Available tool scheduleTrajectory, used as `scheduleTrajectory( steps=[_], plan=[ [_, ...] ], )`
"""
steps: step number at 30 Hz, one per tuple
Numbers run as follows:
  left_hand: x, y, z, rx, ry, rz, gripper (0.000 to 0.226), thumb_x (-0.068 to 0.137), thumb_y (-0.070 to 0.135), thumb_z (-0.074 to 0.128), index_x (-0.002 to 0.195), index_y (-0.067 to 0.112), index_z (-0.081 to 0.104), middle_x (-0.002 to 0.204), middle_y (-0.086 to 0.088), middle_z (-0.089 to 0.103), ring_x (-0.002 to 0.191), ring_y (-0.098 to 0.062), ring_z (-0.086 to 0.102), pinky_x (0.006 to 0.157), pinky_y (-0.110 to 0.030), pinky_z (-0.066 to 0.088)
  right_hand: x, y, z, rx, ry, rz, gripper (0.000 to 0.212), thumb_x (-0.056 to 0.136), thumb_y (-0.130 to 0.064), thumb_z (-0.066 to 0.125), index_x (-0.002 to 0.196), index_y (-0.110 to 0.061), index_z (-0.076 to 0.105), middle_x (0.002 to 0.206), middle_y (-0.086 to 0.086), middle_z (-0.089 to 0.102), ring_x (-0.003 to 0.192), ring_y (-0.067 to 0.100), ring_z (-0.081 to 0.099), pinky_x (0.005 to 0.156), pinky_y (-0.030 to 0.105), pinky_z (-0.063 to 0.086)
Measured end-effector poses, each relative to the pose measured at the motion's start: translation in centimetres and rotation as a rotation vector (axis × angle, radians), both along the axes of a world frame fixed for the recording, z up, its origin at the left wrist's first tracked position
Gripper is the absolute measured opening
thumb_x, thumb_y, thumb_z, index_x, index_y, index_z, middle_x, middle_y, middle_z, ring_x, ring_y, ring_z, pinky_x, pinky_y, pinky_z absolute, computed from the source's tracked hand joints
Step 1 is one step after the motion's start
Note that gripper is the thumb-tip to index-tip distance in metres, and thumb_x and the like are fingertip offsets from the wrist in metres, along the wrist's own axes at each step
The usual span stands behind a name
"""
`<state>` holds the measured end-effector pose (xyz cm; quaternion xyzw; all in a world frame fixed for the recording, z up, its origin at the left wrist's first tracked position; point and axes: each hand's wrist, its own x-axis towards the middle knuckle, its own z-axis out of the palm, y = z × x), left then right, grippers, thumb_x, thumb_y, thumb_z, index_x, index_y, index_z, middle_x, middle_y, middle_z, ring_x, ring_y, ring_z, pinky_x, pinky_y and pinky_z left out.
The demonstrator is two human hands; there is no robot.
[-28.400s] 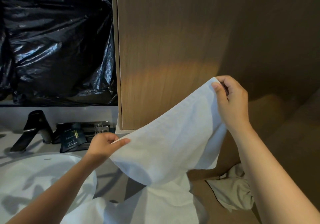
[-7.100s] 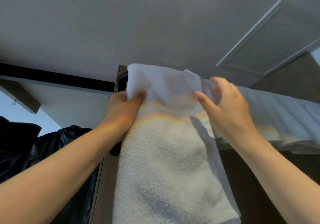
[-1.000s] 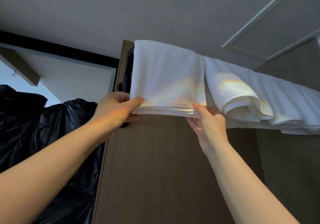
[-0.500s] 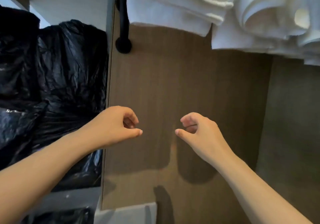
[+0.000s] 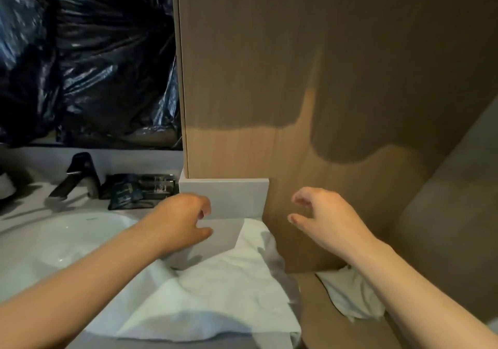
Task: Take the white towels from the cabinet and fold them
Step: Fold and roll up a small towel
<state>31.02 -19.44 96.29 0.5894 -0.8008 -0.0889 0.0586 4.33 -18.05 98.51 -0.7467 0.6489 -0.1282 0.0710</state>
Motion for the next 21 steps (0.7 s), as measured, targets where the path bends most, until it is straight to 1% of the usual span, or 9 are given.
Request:
scheduleTrajectory(
  steps=[4, 7, 9, 13, 15, 18, 20, 21],
  plan=[
    [0.8, 0.0, -4.7, 0.098, 0.004, 0.037, 0.032, 0.086, 0.042, 0.063, 0.112, 0.023, 0.060, 0.108, 0.006, 0.062, 0.089, -0.010, 0.054, 0.073, -0.019, 0.039, 0.5, -0.7, -4.2, 0.117, 0.023, 0.027, 0.035, 0.089, -0.039, 0.065, 0.121, -0.026, 0.059, 0.117, -0.005, 0.064, 0.107, 0.014, 0.058, 0.086, 0.030, 0.051],
    [2.0, -0.2, -7.2, 0.183, 0.025, 0.078, 0.030, 0.087, 0.040, 0.062, 0.112, 0.024, 0.060, 0.109, 0.004, 0.061, 0.096, -0.014, 0.056, 0.079, -0.021, 0.043, 1.7, -1.5, -6.8, 0.180, 0.042, 0.054, 0.034, 0.090, -0.037, 0.062, 0.122, -0.025, 0.059, 0.120, -0.005, 0.064, 0.110, 0.015, 0.058, 0.087, 0.030, 0.049],
    [3.1, -0.4, -8.8, 0.202, 0.025, 0.056, 0.030, 0.087, 0.039, 0.063, 0.112, 0.023, 0.061, 0.107, 0.004, 0.062, 0.097, -0.014, 0.057, 0.082, -0.022, 0.046, 2.7, -2.3, -8.3, 0.222, 0.049, 0.063, 0.036, 0.091, -0.038, 0.061, 0.124, -0.024, 0.058, 0.123, -0.004, 0.063, 0.112, 0.016, 0.057, 0.088, 0.030, 0.048],
    [5.7, -1.1, -11.2, 0.218, 0.044, 0.087, 0.035, 0.086, 0.043, 0.064, 0.115, 0.023, 0.059, 0.099, 0.011, 0.058, 0.095, -0.012, 0.058, 0.074, -0.019, 0.041, 5.2, -3.6, -11.2, 0.318, 0.074, 0.084, 0.038, 0.092, -0.038, 0.059, 0.127, -0.023, 0.056, 0.127, -0.003, 0.060, 0.116, 0.018, 0.056, 0.090, 0.030, 0.047],
    [7.2, -1.4, -12.4, 0.259, 0.034, 0.102, 0.040, 0.087, 0.046, 0.063, 0.119, 0.023, 0.057, 0.110, 0.007, 0.061, 0.100, -0.013, 0.059, 0.078, -0.020, 0.043, 6.5, -4.2, -12.6, 0.363, 0.085, 0.089, 0.039, 0.093, -0.038, 0.058, 0.128, -0.023, 0.057, 0.129, -0.003, 0.059, 0.118, 0.017, 0.055, 0.092, 0.029, 0.046],
    [9.4, -1.9, -14.0, 0.373, -0.012, 0.111, 0.059, 0.087, 0.054, 0.059, 0.135, 0.023, 0.045, 0.130, -0.001, 0.052, 0.112, -0.017, 0.055, 0.087, -0.024, 0.043, 8.5, -5.1, -14.7, 0.420, 0.075, 0.088, 0.038, 0.093, -0.038, 0.058, 0.128, -0.023, 0.058, 0.130, -0.002, 0.057, 0.119, 0.018, 0.054, 0.090, 0.027, 0.044],
    [10.3, -2.3, -15.2, 0.397, -0.001, 0.110, 0.065, 0.086, 0.059, 0.058, 0.139, 0.025, 0.042, 0.134, 0.000, 0.049, 0.114, -0.017, 0.054, 0.088, -0.024, 0.041, 9.6, -6.0, -16.0, 0.440, 0.054, 0.072, 0.038, 0.093, -0.039, 0.059, 0.128, -0.023, 0.058, 0.130, 0.000, 0.056, 0.117, 0.019, 0.056, 0.088, 0.027, 0.044],
    [10.6, -2.6, -15.7, 0.390, 0.020, 0.108, 0.065, 0.085, 0.060, 0.057, 0.139, 0.027, 0.043, 0.134, 0.001, 0.050, 0.114, -0.017, 0.053, 0.088, -0.024, 0.041, 10.0, -6.5, -16.7, 0.445, 0.033, 0.059, 0.040, 0.093, -0.041, 0.060, 0.129, -0.023, 0.058, 0.132, 0.002, 0.055, 0.118, 0.020, 0.056, 0.091, 0.028, 0.044]
  ],
)
